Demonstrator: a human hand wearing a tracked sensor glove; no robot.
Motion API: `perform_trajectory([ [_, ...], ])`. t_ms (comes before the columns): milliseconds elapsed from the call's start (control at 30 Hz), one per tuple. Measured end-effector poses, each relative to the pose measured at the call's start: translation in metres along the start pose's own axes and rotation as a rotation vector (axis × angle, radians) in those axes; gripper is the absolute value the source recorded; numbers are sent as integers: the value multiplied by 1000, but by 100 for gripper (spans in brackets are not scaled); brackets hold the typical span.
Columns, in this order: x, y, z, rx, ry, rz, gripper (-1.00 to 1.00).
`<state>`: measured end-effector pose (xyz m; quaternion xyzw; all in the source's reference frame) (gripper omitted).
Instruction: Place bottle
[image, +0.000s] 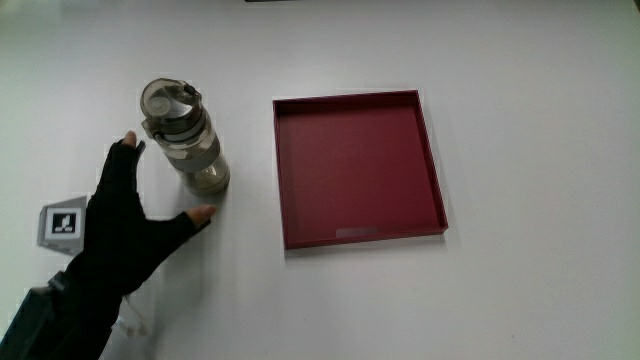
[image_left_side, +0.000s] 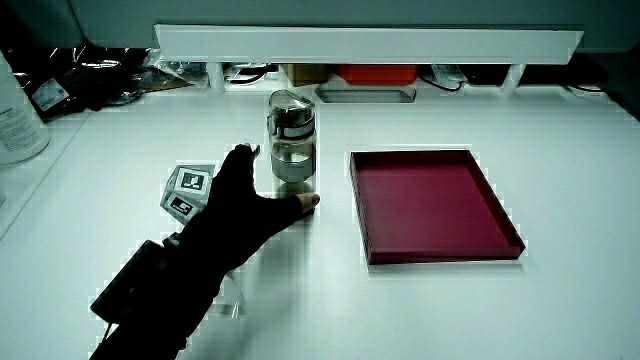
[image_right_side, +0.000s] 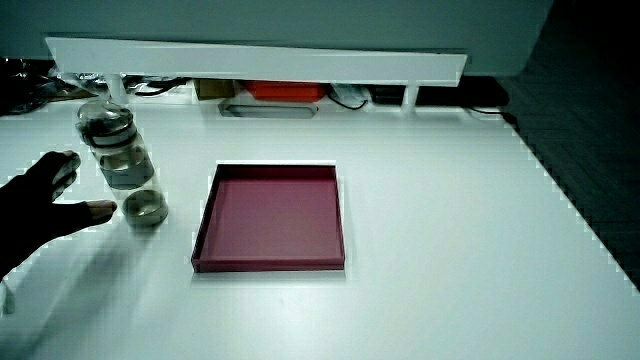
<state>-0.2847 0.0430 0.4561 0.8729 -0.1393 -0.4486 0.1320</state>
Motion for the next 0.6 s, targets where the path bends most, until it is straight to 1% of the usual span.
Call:
perform_trajectory([
  [67, 7, -11, 5, -8, 18, 21, -100],
  [233, 24, -41, 16, -23, 37, 97, -100],
  [300, 22, -47, 19, -23, 108, 55, -100],
  [333, 22, -50, 19, -19, 92, 8, -100],
  [367, 20, -50, 18, -17, 57, -75, -100],
  [400, 21, -53, 19, -19, 111, -70, -100],
  [433, 23, -54, 18, -23, 84, -85, -100],
  [467, 24, -54, 18, -22, 77, -94, -100],
  [500, 26, -56, 18, -30, 79, -50, -100],
  [533, 26, -56, 19, -18, 94, -59, -100],
  [567, 25, -56, 18, -15, 68, -90, -100],
  [600, 26, -57, 18, -16, 78, -75, -100],
])
